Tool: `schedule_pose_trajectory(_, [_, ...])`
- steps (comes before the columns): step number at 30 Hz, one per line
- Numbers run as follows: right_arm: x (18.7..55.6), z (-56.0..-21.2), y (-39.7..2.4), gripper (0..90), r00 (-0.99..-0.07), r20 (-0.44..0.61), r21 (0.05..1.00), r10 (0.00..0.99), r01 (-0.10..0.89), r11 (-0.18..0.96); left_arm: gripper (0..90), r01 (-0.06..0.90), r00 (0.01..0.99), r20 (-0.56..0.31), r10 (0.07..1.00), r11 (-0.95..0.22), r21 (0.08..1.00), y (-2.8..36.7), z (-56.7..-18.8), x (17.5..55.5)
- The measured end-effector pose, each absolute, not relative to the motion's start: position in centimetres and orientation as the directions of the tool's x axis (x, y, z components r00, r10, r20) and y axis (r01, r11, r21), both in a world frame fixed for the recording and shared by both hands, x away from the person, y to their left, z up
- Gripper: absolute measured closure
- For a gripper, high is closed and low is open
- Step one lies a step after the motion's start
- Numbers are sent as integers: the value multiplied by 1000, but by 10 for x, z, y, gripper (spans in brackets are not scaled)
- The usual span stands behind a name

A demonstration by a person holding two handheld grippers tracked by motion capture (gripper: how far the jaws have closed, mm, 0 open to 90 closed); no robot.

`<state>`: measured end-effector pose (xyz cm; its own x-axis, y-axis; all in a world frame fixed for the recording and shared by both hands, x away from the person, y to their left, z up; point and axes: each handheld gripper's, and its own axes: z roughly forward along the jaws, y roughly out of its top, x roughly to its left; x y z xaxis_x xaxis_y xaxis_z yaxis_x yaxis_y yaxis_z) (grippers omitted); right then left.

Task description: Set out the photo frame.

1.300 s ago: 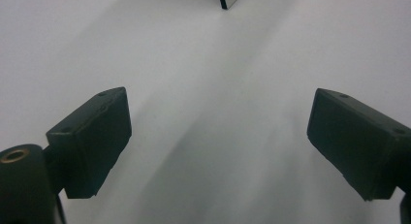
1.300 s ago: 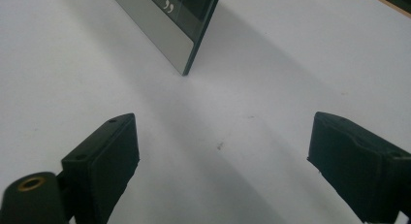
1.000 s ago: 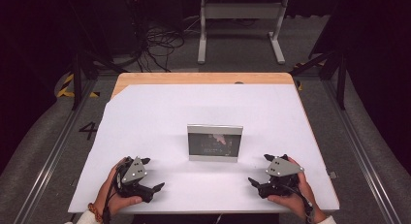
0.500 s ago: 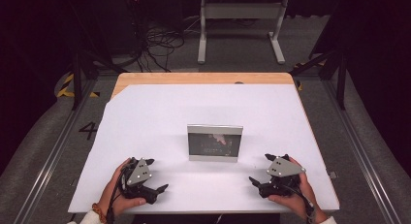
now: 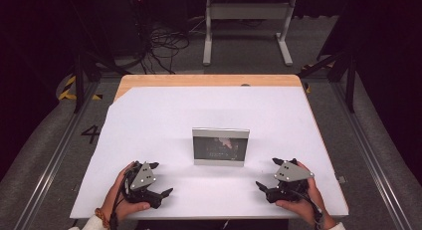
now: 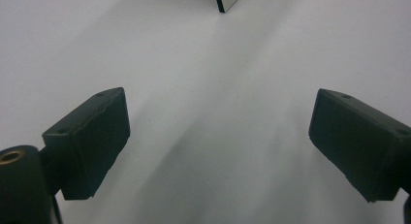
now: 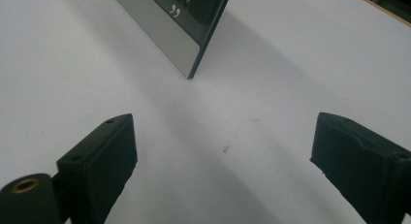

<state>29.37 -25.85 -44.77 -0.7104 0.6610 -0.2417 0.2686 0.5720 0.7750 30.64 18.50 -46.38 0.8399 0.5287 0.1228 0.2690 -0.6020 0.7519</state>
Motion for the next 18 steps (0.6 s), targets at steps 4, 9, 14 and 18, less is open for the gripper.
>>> schedule_pose_trajectory(4, [294,-448,-259,95,-709,-239,777,663,270,569,84,269,839,124,529,-603,751,185,-464,307])
schedule_pose_trajectory(9, [294,-447,-259,95,-709,-241,778,663,267,569,84,271,837,122,533,-599,753,185,-464,308])
schedule_pose_trajectory(14, [294,-448,-260,95,-708,-241,776,664,270,570,84,270,838,121,533,-596,756,186,-464,309])
schedule_pose_trajectory(18, [294,-447,-261,95,-705,-239,781,667,268,564,85,273,837,119,534,-596,755,185,-464,310])
